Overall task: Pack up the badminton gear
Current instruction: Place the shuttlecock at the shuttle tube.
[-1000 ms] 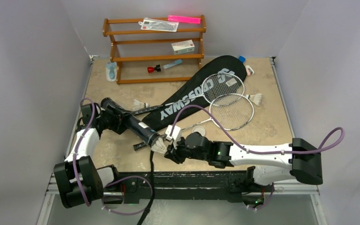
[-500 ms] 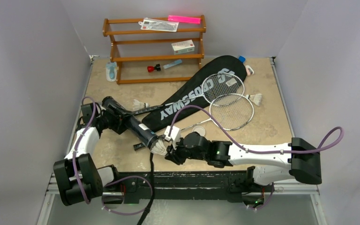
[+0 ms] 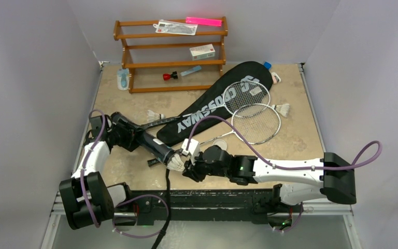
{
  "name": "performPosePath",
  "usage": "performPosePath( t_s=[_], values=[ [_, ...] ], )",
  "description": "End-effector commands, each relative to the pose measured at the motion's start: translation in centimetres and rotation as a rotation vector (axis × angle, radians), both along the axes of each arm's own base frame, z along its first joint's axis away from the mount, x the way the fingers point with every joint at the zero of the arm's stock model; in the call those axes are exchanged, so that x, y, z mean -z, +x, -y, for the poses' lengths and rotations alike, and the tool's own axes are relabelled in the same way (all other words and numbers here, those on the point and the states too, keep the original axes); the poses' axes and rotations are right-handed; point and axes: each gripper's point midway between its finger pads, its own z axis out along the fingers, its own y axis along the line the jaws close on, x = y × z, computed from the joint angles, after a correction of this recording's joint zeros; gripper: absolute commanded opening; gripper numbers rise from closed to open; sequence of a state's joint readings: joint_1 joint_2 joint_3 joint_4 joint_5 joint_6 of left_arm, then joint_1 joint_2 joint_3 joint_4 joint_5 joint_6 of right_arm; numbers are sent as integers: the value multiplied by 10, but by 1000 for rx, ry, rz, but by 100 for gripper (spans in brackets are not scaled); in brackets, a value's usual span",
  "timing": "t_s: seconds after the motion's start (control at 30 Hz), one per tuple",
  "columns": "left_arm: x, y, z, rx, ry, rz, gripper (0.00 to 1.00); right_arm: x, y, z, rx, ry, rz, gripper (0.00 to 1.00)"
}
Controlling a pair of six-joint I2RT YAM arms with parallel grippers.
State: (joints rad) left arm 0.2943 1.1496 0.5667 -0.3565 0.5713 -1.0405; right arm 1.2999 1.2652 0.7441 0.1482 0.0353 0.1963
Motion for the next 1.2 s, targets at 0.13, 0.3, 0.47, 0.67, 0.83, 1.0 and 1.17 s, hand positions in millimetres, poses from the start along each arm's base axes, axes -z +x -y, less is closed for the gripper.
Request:
performPosePath(
  t_s=[0.13,0.3,0.47,0.67,0.83,1.0,1.17],
  values=[
    [-20,12,-7,-41,4,50,53,-19,6,-6,13,42,22,14],
    [-20,12,-7,-44,3,49,53,-15,4,-7,5,17,9,14],
    [-25,14,-2,-12,-21,75,53,-10,-1,-8,-21,17,-10,15],
    [-34,17,11,73,-83,132,51,-10,-2,-10,-25,26,-11,15],
    [-34,16,12,105,-72,141,51,-13,-6,-10,-44,31,-29,15],
    [-40,16,17,141,-92,172,52,-12,-5,-9,-38,30,-44,15],
    [-47,18,18,176,-69,228,52,-17,-2,-6,-27,48,-85,15]
  ],
)
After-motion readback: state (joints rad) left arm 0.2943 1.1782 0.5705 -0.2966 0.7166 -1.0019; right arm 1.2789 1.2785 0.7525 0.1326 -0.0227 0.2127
